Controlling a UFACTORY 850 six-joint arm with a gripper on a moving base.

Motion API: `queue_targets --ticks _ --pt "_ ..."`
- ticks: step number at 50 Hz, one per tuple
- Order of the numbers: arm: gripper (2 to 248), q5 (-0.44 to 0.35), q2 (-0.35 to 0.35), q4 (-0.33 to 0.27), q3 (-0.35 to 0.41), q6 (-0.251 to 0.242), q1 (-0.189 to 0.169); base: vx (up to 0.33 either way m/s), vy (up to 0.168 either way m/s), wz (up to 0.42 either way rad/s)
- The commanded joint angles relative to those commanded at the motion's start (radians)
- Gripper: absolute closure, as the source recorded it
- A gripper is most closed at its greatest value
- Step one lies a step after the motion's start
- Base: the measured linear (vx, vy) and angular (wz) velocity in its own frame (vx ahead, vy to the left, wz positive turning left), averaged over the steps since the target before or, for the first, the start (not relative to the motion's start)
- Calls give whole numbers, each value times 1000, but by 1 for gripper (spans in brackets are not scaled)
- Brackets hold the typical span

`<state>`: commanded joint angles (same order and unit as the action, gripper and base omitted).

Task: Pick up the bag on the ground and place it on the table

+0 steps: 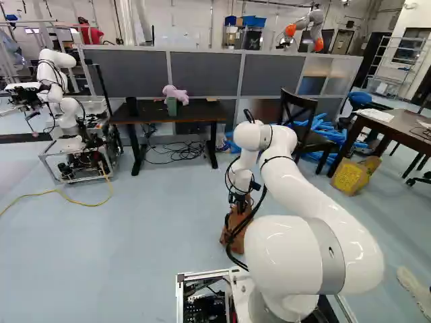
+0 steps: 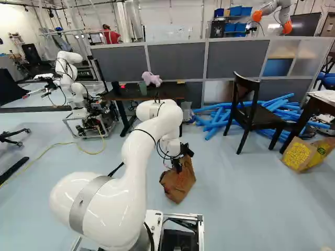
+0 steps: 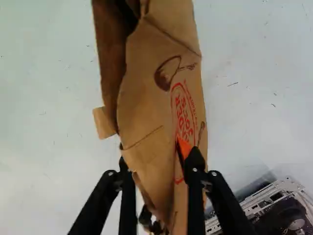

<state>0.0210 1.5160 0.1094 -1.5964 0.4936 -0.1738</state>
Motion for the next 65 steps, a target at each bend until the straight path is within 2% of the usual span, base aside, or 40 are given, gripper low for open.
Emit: queue_targets --ticks 3,4,8,9,13,14,27,65 --pt "134 0 0 0 0 0 0 0 0 0" --pt "173 0 0 0 0 0 0 0 0 0" --pt "173 0 0 0 0 0 0 0 0 0" --pt "210 0 0 0 0 0 0 0 0 0" --pt "210 0 0 0 0 0 0 0 0 0" --pt "229 0 0 0 0 0 0 0 0 0" --pt "229 0 -12 0 11 0 0 0 0 0" --pt "229 4 -152 -5 140 0 1 0 0 0"
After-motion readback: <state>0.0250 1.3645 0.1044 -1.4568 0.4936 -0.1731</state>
